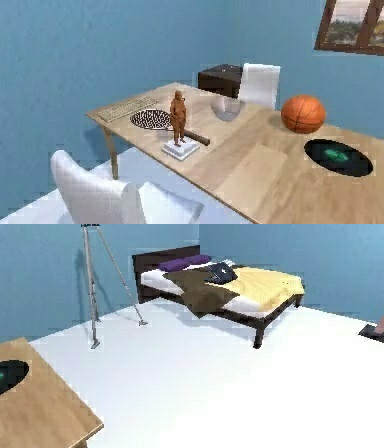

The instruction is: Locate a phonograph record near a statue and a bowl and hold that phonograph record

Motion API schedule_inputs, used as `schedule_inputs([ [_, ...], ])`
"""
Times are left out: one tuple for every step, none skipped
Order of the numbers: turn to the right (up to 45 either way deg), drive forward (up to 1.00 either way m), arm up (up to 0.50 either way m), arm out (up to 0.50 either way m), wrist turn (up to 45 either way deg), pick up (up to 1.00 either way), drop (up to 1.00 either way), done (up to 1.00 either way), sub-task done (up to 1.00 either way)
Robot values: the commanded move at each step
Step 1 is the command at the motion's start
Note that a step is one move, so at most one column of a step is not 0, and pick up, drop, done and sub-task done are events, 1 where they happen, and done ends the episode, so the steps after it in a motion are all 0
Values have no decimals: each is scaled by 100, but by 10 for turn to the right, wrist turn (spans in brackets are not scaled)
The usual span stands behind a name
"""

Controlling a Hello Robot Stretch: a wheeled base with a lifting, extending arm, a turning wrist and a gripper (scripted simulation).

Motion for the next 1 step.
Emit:
schedule_inputs([
  [450, 0, 0, 0, 0, 0, 0, 0, 0],
])
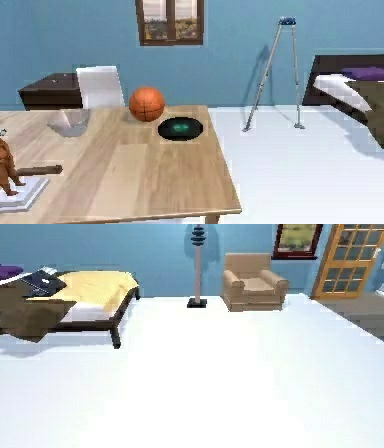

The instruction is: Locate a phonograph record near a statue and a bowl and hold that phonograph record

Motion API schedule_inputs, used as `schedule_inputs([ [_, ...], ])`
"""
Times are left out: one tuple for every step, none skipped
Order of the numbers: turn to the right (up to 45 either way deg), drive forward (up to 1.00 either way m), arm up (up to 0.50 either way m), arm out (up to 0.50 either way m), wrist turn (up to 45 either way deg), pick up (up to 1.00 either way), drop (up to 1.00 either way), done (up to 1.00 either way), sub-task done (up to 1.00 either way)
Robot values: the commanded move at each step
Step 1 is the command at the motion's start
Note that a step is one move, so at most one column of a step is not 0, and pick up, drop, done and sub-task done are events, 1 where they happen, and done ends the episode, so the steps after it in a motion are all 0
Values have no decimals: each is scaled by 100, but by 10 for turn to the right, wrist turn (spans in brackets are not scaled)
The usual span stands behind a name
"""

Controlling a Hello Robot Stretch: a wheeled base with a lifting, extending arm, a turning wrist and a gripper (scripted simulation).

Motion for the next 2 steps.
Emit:
schedule_inputs([
  [420, 0, 0, 0, 0, 0, 0, 0, 0],
  [0, 40, 0, 0, 0, 0, 0, 0, 0],
])
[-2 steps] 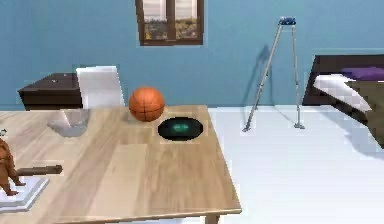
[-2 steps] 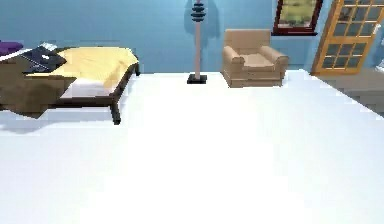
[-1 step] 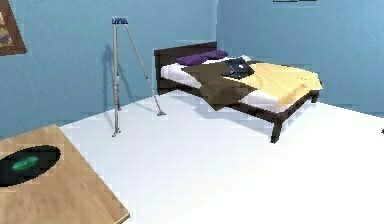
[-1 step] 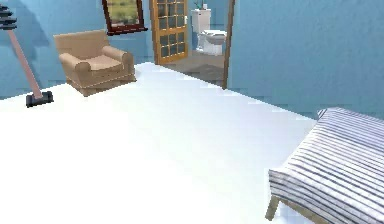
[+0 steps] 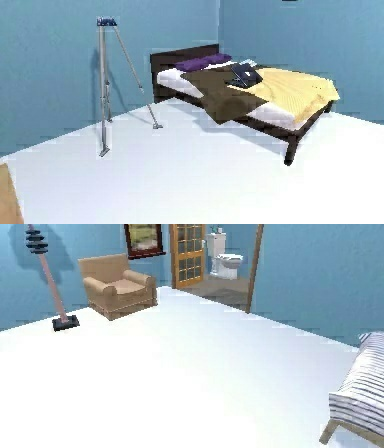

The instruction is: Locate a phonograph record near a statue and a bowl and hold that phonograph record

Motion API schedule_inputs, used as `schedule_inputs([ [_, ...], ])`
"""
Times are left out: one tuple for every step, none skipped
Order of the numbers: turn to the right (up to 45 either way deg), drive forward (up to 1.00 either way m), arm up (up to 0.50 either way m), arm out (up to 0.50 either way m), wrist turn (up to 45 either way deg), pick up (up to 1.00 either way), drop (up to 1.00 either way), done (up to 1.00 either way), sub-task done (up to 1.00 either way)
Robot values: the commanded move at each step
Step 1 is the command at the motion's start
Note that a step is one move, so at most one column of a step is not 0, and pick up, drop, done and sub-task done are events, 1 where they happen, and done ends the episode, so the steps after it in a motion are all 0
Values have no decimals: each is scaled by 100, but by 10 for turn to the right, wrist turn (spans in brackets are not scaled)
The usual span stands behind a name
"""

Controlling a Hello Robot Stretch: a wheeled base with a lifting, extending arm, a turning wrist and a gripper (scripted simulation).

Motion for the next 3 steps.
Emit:
schedule_inputs([
  [0, 20, 0, 0, 0, 0, 0, 0, 0],
  [-450, 0, 0, 0, 0, 0, 0, 0, 0],
  [0, 100, 0, 0, 0, 0, 0, 0, 0],
])
